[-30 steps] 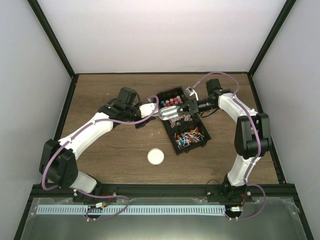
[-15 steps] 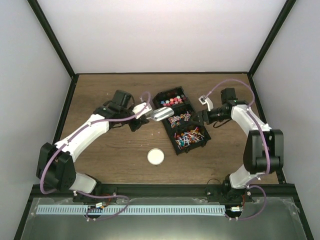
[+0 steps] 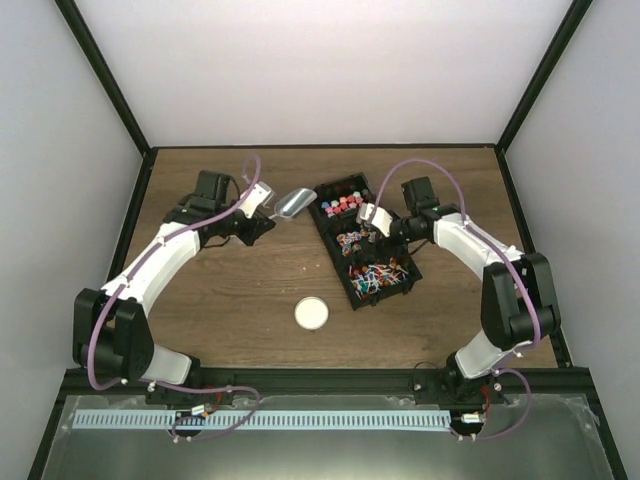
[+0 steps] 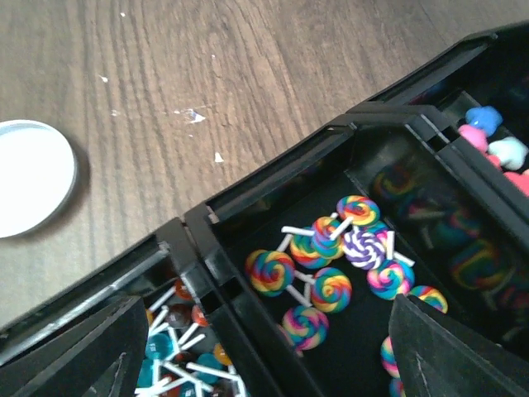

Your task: Pack the candies

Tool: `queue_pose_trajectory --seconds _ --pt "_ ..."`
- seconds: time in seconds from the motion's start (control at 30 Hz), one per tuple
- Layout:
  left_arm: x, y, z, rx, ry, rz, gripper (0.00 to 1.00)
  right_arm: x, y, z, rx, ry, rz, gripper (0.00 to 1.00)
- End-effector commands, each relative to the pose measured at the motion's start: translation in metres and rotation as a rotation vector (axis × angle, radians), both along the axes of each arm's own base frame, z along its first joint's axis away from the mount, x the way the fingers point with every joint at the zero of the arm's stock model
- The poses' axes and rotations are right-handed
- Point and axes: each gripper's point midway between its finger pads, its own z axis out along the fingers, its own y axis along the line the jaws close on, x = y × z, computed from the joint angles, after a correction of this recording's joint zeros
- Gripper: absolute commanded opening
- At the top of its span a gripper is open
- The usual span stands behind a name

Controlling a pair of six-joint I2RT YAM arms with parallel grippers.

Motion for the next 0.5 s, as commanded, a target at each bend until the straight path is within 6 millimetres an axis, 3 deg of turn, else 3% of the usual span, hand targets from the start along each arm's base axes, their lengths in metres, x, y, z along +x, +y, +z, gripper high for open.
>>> queue_pose_trajectory --seconds 0.0,0.27,0.47 --pt "0.003 -0.002 0.020 -0.062 -0.044 0.007 0.04 0.017 0.006 -0.008 -0.077 -0.139 0.058 0.82" --pt "-0.001 0.001 0.019 -0.015 -0.057 -0.025 0.04 0.052 0.021 -0.030 -0.115 -0.147 0.039 0.75" --pt "-0.002 0.000 0.017 0.012 -0.062 -0.046 0.04 0.069 0.029 -0.024 -0.097 -0.185 0.038 0.73"
